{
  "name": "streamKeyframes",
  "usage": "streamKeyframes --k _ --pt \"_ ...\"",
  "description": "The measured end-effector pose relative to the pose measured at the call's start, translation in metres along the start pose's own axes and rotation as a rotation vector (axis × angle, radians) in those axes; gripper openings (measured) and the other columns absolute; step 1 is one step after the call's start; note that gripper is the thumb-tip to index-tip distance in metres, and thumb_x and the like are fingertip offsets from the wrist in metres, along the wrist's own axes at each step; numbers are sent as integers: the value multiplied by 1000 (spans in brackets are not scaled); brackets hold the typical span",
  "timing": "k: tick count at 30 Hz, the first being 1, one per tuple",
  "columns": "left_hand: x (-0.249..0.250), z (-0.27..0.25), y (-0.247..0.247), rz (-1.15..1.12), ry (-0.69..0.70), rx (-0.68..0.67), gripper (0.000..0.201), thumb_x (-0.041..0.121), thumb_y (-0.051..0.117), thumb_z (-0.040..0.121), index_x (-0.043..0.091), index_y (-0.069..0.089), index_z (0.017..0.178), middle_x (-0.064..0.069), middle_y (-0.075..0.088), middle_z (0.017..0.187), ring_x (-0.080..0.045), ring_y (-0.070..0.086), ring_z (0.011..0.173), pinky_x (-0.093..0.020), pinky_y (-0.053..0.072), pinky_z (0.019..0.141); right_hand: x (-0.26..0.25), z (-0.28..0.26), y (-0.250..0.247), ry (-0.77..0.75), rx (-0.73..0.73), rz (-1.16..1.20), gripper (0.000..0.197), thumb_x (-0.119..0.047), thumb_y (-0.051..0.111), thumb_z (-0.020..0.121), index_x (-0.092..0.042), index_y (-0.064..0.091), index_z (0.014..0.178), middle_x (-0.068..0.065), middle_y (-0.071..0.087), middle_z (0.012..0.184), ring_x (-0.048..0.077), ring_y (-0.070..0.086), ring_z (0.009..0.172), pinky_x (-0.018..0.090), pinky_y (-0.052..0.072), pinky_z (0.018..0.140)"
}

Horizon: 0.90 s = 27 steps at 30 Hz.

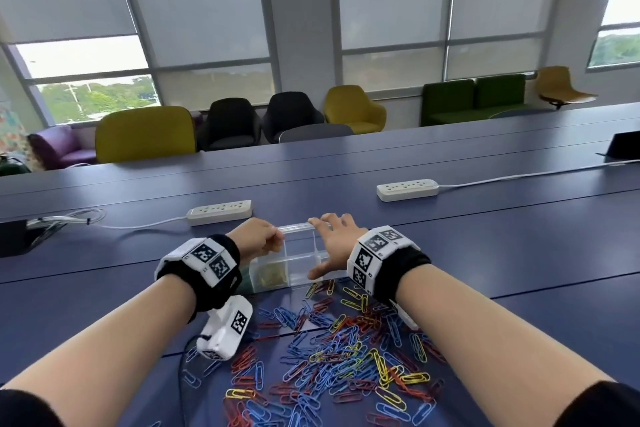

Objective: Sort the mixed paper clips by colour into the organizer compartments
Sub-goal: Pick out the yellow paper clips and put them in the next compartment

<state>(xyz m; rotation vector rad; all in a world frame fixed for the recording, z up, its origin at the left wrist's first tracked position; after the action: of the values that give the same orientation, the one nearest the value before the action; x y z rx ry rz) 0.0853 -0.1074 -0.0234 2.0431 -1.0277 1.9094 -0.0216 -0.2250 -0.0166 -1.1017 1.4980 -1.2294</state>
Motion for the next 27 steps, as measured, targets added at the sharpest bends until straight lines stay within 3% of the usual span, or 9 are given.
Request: streamKeyframes --k 3,7,12,16,18,20,22,24,27 --pt "3 -3 -2 188 56 -28 29 4 40 98 10 55 75 -6 57 73 -4 56 55 -8 41 49 1 3 2 12 3 22 104 -55 67 75 -22 4 150 2 10 155 30 9 142 48 26 110" --pt "11 -13 -7 317 122 -43 21 10 44 97 14 56 80 -2 60 81 -12 57 72 -20 43 64 2 5 3 6 -2 -7 105 -56 67 76 -22 2 150 2 9 156 30 9 142 48 24 110" --pt "38 -36 -18 641 388 150 11 15 51 91 18 56 81 -1 59 82 -18 55 77 -28 44 73 6 2 -1 5 -51 -27 103 -70 56 74 -32 -2 150 -3 -3 158 30 -2 145 56 13 112" --pt "62 -70 -20 723 607 318 14 22 54 89 20 49 76 2 56 74 -15 49 68 -25 35 62 -2 -30 -39 -142 328 -116 59 -62 44 86 -24 42 131 2 39 133 21 36 124 42 33 101" --pt "62 -84 -10 802 595 170 20 27 53 91 20 49 73 5 53 66 -8 46 59 -19 36 56 -5 -52 -45 -234 390 -88 34 -47 45 93 -20 57 108 -2 53 107 15 51 98 33 44 89" --pt "48 -88 8 929 474 -82 23 28 51 93 18 59 74 6 58 66 -3 47 54 -15 41 57 -4 -65 -32 -242 228 -57 27 -38 47 95 -19 64 103 -3 63 99 14 58 86 31 50 81" --pt "28 -82 23 1012 322 -257 23 25 51 92 11 68 85 -3 70 79 -3 51 52 -17 47 61 -4 -67 -14 -219 68 -131 26 -32 46 95 -24 64 112 -2 66 108 18 62 96 31 49 82" --pt "16 -73 37 1091 247 -294 26 20 50 92 4 70 98 -10 72 94 -8 55 51 -23 52 65 -5 -58 0 -185 -6 -203 30 -29 45 96 -30 59 123 0 62 122 22 58 110 34 47 88" --pt "13 -66 55 1253 261 -238 28 18 49 92 -2 68 100 -16 70 101 -25 66 79 -33 53 80 -4 -39 11 -158 -41 -227 34 -24 46 96 -33 57 126 1 59 128 24 56 115 36 46 91"
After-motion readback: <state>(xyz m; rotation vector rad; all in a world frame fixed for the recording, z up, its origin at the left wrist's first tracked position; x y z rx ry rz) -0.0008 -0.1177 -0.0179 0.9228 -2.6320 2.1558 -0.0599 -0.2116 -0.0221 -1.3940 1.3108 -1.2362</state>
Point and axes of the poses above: each hand's wrist, its own z-axis towards the middle knuckle, its own y-axis out of the palm, x = y × z, the point moved 4 cm from there along z, towards the middle knuckle
